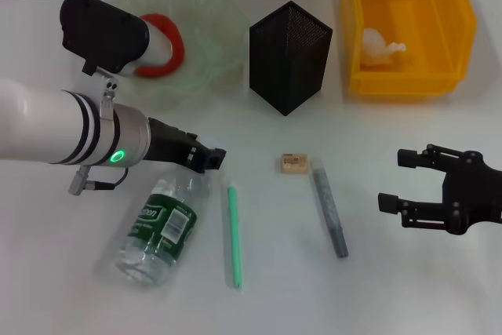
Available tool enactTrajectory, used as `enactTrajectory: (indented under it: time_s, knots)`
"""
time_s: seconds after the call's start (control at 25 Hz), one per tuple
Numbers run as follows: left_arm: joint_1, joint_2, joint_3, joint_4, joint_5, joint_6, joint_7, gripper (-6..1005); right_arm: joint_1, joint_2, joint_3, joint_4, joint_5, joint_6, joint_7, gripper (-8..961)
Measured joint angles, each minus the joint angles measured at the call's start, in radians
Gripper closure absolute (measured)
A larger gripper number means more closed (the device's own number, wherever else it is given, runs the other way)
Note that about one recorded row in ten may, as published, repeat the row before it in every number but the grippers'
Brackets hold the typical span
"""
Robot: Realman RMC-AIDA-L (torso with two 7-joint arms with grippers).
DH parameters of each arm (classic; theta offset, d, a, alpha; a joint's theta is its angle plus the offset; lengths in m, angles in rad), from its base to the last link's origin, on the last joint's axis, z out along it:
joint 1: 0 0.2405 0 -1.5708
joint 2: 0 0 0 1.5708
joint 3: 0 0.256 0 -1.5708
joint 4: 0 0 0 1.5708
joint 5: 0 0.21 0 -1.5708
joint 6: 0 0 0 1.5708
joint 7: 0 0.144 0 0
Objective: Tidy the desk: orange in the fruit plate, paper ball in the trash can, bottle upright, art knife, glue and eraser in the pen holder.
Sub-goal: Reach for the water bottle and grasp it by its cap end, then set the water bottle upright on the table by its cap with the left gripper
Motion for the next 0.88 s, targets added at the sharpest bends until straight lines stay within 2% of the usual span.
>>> enactTrajectory:
  time_s: [0.2,0.44,0.48,0.68,0.72,0.76,0.8,0.88]
  knots:
    - [-0.011,0.002,0.002,-0.003,0.008,0.012,0.002,516,0.005,-0.002,0.001,0.0,0.0,-0.004,0.017,115]
    - [0.008,0.004,-0.047,0.043,-0.013,0.059,0.094,526,0.007,-0.001,0.008,0.0,0.0,-0.025,0.023,115]
    - [0.053,0.005,-0.102,0.093,-0.089,0.081,0.215,526,0.007,-0.001,0.009,0.0,-0.001,-0.029,0.024,114]
    - [0.088,0.007,-0.148,0.118,-0.179,0.099,0.339,531,0.008,-0.001,0.011,0.001,-0.001,-0.034,0.025,114]
    - [0.187,0.008,-0.27,0.123,-0.464,0.153,0.74,532,0.009,-0.001,0.011,0.001,-0.001,-0.035,0.025,114]
    - [0.207,0.008,-0.296,0.116,-0.524,0.167,0.825,532,0.009,-0.001,0.011,0.001,-0.001,-0.036,0.025,114]
    - [0.207,0.008,-0.296,0.116,-0.524,0.167,0.825,533,0.01,-0.001,0.011,0.001,-0.001,-0.037,0.025,114]
    - [0.247,0.008,-0.377,0.068,-0.674,0.221,1.041,535,0.012,-0.001,0.011,0.001,-0.002,-0.039,0.025,114]
